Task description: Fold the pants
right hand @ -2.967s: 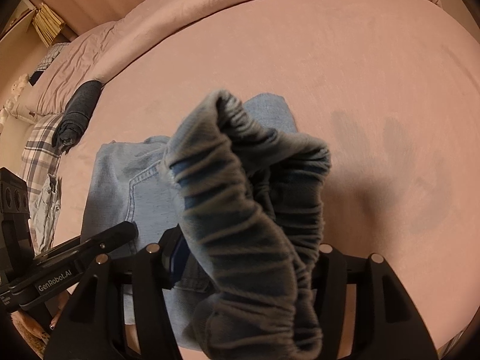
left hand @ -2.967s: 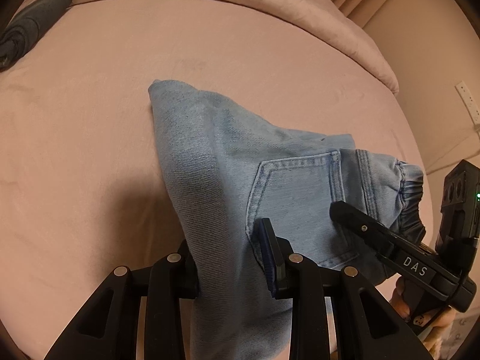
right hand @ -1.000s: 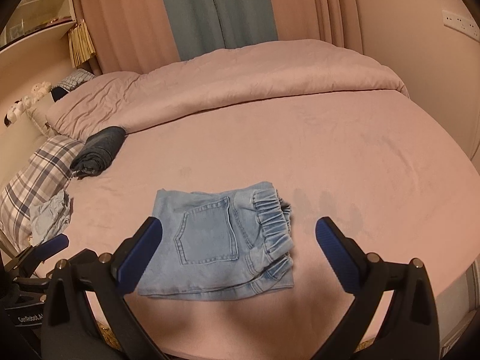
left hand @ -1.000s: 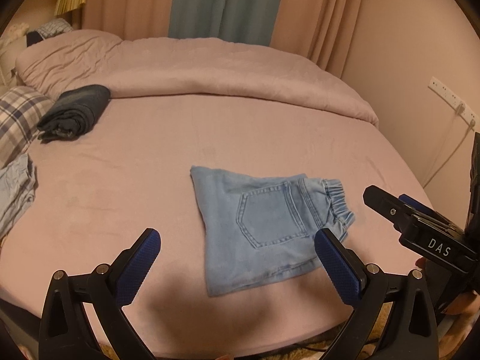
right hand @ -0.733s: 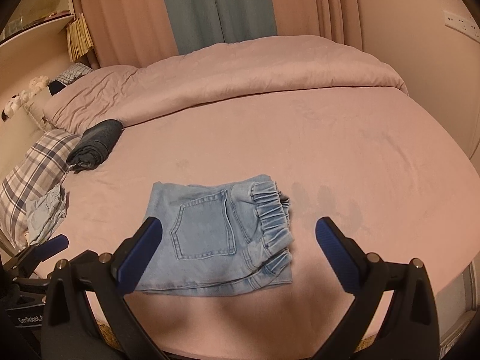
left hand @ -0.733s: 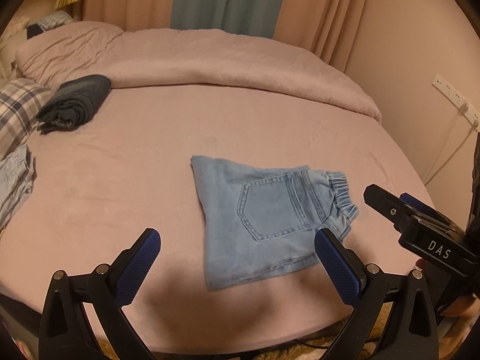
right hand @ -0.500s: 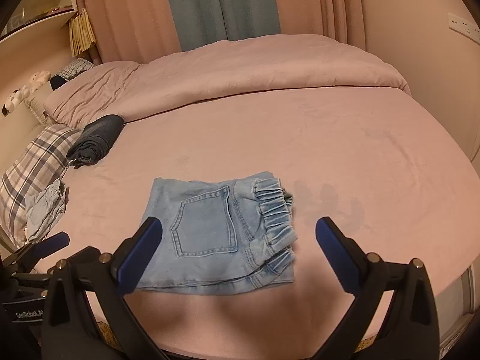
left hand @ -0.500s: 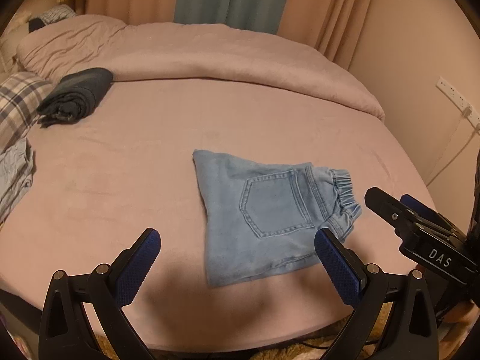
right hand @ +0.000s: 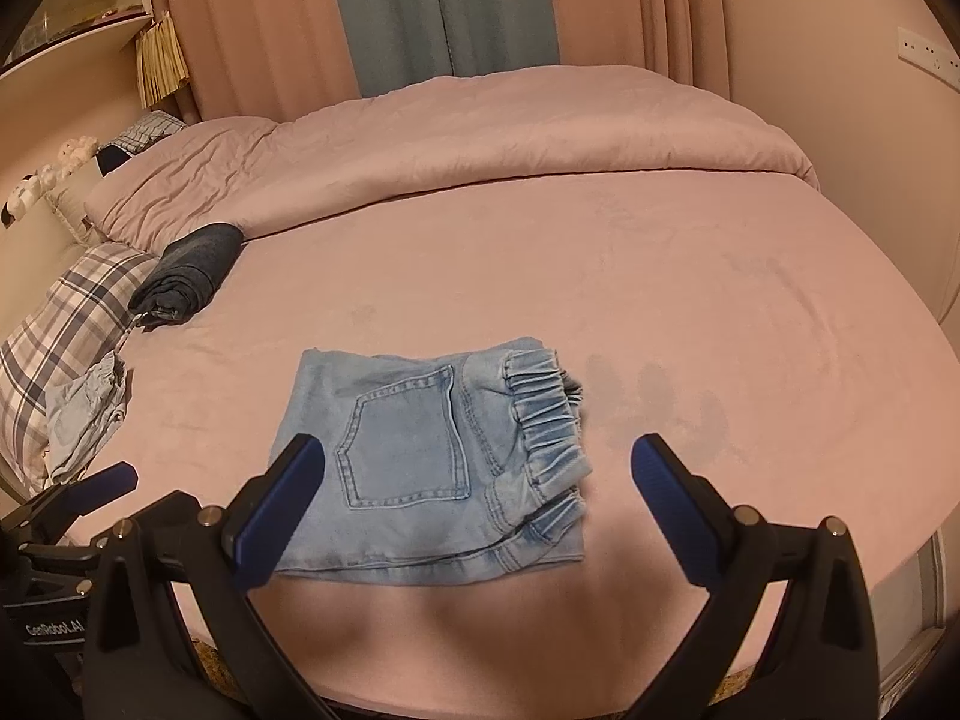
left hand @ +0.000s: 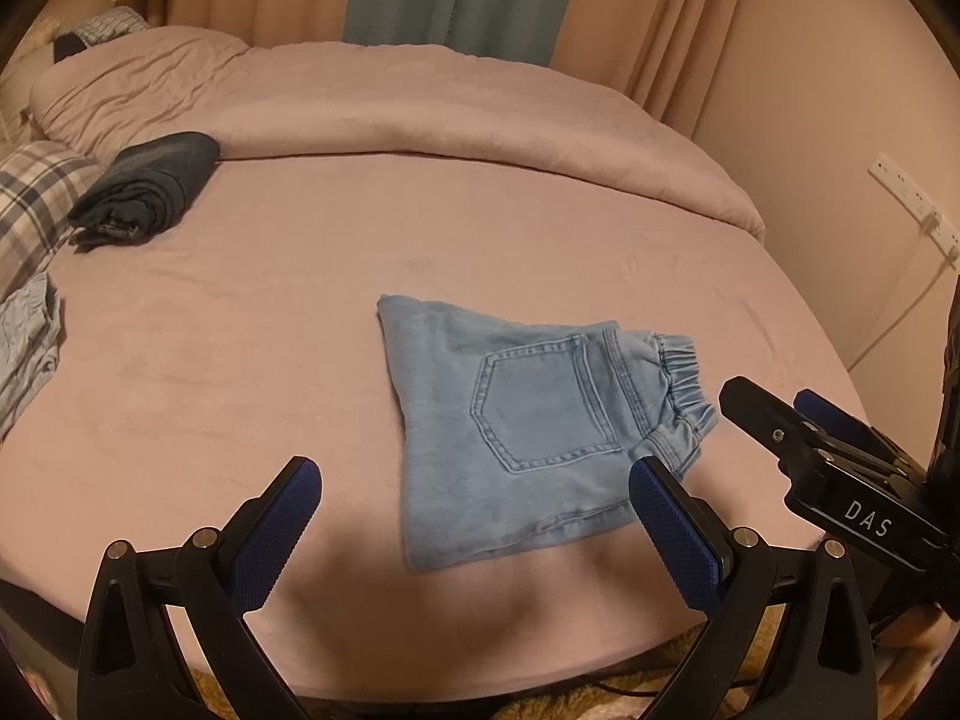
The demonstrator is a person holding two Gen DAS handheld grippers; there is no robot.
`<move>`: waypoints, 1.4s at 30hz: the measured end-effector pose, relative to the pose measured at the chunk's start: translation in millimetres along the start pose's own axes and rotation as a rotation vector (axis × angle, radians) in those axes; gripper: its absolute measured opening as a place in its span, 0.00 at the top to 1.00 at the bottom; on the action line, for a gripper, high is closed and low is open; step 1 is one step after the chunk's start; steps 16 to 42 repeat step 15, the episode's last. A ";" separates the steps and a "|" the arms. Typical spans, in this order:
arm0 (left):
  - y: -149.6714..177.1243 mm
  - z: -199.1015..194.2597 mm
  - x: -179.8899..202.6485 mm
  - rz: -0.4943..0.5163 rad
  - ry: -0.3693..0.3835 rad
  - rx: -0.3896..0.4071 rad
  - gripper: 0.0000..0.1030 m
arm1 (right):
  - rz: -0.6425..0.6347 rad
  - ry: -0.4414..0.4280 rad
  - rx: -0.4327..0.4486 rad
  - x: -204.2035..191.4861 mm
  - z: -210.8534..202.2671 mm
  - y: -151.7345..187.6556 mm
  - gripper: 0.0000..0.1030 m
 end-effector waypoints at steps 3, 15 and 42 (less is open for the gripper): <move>0.7 0.7 1.6 0.002 0.000 -0.001 0.01 | 0.002 -0.004 -0.002 0.5 0.5 0.0 0.00; -2.5 -2.8 7.4 0.017 0.017 0.006 0.01 | -0.001 -0.007 -0.010 0.2 0.3 1.9 0.00; -2.5 -2.8 7.4 0.017 0.017 0.006 0.01 | -0.001 -0.007 -0.010 0.2 0.3 1.9 0.00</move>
Point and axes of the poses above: each gripper's, at about its wrist camera, not at the fingertips, and z roughly the way its jaws point, x to its right, y to its underside, the point moved 8 cm from there along z, roughly the way its jaws point, and after that the axes turned 14 degrees about y, right-handed, at the moved point
